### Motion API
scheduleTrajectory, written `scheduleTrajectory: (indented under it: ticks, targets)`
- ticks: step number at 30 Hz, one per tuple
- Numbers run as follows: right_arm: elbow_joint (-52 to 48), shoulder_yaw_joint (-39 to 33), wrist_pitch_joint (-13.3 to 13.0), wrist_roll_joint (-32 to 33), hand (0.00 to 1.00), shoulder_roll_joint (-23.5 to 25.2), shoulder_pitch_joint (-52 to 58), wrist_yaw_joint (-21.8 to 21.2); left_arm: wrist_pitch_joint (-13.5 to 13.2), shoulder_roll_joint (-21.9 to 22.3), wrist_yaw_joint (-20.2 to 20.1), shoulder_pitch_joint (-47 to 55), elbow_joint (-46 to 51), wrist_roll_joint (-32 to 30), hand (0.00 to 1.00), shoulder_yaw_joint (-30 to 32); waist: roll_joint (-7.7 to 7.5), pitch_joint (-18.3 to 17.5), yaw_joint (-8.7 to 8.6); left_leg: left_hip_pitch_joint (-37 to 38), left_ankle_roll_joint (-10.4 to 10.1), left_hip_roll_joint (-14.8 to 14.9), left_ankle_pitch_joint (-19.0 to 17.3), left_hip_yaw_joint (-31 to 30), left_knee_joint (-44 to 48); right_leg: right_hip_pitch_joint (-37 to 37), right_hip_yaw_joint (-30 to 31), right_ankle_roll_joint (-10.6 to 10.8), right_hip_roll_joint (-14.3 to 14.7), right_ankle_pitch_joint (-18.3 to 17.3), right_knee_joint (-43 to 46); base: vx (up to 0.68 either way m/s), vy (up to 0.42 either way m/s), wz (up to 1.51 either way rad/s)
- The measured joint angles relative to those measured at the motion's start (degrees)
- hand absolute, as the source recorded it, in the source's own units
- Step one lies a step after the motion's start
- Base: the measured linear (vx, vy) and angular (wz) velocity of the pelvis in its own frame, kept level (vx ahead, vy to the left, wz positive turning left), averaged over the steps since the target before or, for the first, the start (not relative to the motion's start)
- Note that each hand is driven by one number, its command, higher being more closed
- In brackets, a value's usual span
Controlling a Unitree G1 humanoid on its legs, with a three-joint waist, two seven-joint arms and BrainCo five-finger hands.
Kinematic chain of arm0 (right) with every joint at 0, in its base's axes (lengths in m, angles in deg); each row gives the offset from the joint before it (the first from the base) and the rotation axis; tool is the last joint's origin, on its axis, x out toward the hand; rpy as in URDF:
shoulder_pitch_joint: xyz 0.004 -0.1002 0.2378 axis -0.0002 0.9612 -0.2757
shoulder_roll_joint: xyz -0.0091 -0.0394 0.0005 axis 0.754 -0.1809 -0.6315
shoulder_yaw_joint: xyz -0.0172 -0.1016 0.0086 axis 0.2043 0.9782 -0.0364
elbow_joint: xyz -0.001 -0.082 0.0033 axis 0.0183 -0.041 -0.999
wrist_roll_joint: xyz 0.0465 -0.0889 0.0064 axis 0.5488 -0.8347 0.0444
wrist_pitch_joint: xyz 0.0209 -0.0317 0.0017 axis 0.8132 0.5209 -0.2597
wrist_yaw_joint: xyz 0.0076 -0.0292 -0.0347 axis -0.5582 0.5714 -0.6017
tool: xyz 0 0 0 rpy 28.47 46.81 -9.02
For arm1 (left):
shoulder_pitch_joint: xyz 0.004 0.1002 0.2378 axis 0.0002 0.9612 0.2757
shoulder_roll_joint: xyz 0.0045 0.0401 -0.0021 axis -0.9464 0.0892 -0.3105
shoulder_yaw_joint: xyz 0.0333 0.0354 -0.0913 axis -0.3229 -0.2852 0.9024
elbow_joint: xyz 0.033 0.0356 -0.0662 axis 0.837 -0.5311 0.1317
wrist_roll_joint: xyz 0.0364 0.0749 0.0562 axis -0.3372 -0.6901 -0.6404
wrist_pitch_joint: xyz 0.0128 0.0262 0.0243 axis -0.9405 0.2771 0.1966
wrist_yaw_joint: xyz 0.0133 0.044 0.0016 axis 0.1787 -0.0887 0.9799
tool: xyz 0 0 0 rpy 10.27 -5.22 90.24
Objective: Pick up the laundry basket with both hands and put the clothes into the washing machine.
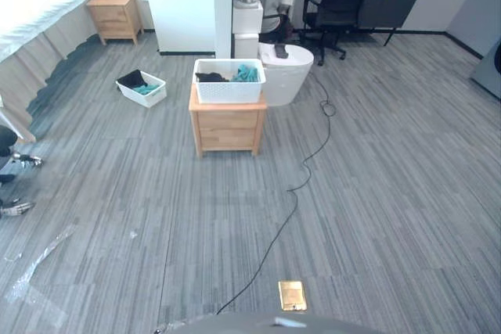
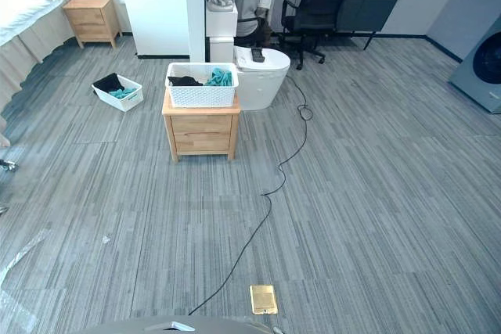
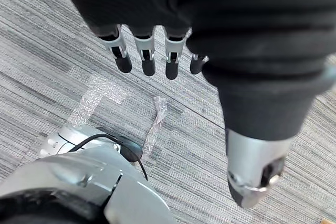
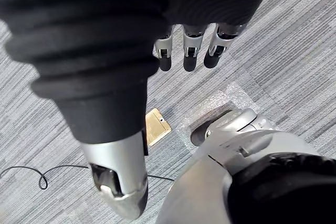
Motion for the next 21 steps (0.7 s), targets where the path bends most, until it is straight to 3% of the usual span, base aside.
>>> scheduleTrajectory:
  ticks: [3, 5, 6, 10, 11, 12, 14, 15, 16, 17, 19, 20, 21]
  targets:
    - [0.0, -0.3, 0.0, 0.0, 0.00, -0.1, -0.5, -0.4, 0.0, 0.1, -0.1, -0.2, 0.0, 0.1, 0.00, -0.1, -0.16, 0.8, -0.09, 0.5, 0.0, 0.0, 0.0, 0.0, -0.1, 1.0, -0.1, 0.0, 0.0, -0.1, 0.0, -0.02, -0.006, 0.00]
    - [0.0, -0.3, 0.0, 0.0, 0.00, -0.1, -0.6, -0.5, 0.0, 0.1, -0.1, -0.1, 0.0, 0.1, 0.00, -0.3, 0.54, 1.2, -0.18, 0.5, -0.3, 0.0, -0.2, 0.0, -0.4, 0.9, -0.1, -0.1, 0.0, -0.2, 0.0, -0.06, -0.012, -0.01]
    - [0.0, -0.3, 0.0, 0.0, 0.00, -0.1, -0.6, -0.5, 0.0, 0.1, 0.0, -0.1, 0.0, 0.1, 0.00, -0.4, -0.25, 0.8, -0.19, 0.5, -0.5, 0.1, -0.3, 0.0, -0.4, 0.9, -0.1, -0.1, 0.0, -0.2, 0.0, -0.04, -0.011, -0.01]
    - [0.0, 0.3, 0.0, 0.0, 0.00, -0.2, -0.6, -0.6, 0.0, 0.1, 0.0, -0.1, 0.0, 0.0, 0.00, -0.7, 0.59, 1.2, -0.16, 0.5, -0.5, 0.1, -0.3, 0.5, -0.4, 0.7, 0.0, 0.2, 0.0, -0.3, -0.1, -0.04, -0.013, -0.04]
    - [0.0, 0.3, 0.0, 0.0, 0.00, -0.2, -0.6, -0.7, 0.0, 0.1, 0.0, -0.1, 0.0, 0.0, 0.00, -0.7, -0.18, 1.3, -0.11, 0.5, -0.5, 0.1, -0.3, 0.8, -0.4, 0.6, 0.1, 0.2, 0.0, -0.3, -0.3, -0.03, -0.007, -0.05]
    - [0.0, 0.3, 0.0, 0.0, 0.00, -0.2, -0.6, -0.7, 0.0, 0.0, 0.0, -0.1, 0.0, 0.0, 0.00, -0.8, 0.60, 1.2, -0.13, 0.5, -0.5, 0.1, -0.3, 0.8, -0.4, 0.6, 0.1, 0.2, 0.0, -0.3, -0.4, -0.02, -0.008, -0.05]
    - [0.0, 0.4, 0.0, 0.0, 0.00, -0.2, -0.6, -0.7, 0.0, 0.1, -0.1, -0.1, 0.0, 0.0, 0.00, -1.1, -0.50, 1.3, -0.12, 0.4, -0.5, 0.1, -0.4, 0.9, -0.4, 0.6, 0.2, 0.3, 0.0, -0.3, -0.5, 0.00, 0.000, 0.00]
    - [0.0, 0.4, 0.0, 0.0, 0.00, -0.2, -0.6, -0.7, 0.0, 0.0, -0.1, -0.1, 0.0, 0.1, 0.00, -1.3, 0.55, 1.2, -0.14, 0.4, -0.5, 0.1, -0.4, 1.0, -0.4, 0.6, 0.2, 0.2, 0.0, -0.3, -0.6, 0.00, 0.000, 0.00]
    - [0.0, 0.4, 0.1, 0.0, 0.00, -0.2, -0.6, -0.8, 0.0, 0.0, -0.3, -0.1, -0.1, 0.2, 0.00, -1.3, -0.69, 1.1, -0.13, 0.4, -0.5, 0.1, -0.4, 1.0, -0.4, 0.6, 0.2, 0.2, 0.0, -0.3, -0.7, 0.00, 0.000, 0.00]
    - [0.0, 0.4, 0.1, 0.0, 0.00, -0.2, -0.6, -0.8, 0.0, 0.0, -0.5, -0.1, -0.1, 0.4, 0.00, -1.3, 0.24, 1.0, -0.13, 0.4, -0.5, 0.1, -0.4, 1.0, -0.4, 0.6, 0.2, 0.2, 0.0, -0.2, -0.8, 0.03, -0.015, 0.00]
    - [0.3, 0.4, 0.1, 0.0, 0.00, -0.2, -0.6, -0.8, 0.0, 0.0, -0.7, -0.2, -0.2, 0.5, 0.00, -1.3, -0.75, 1.0, -0.12, 0.3, -0.5, 0.1, -0.3, 1.0, -0.4, 0.9, 0.2, -0.1, 0.1, 0.0, -0.8, 0.04, -0.015, 0.00]
    - [0.6, 0.3, 0.1, 0.0, 0.00, -0.3, -0.7, -0.8, 0.0, 0.0, -0.8, -0.2, -0.3, 0.5, 0.00, -1.3, 0.53, 1.2, -0.14, 0.3, -0.2, 0.1, -0.2, 1.0, -0.4, 0.9, 0.2, -0.1, 0.1, 0.0, -0.9, 0.03, -0.018, 0.00]
    - [0.8, 0.3, 0.1, 0.0, 0.00, -0.4, -0.9, -0.8, 0.0, 0.0, -0.8, -0.2, -0.3, 0.5, 0.00, -1.3, -0.46, 1.0, -0.12, 0.4, -0.3, 0.1, -0.2, 1.0, -0.4, 1.0, 0.2, -0.1, 0.1, 0.0, -0.9, 0.00, 0.000, 0.00]
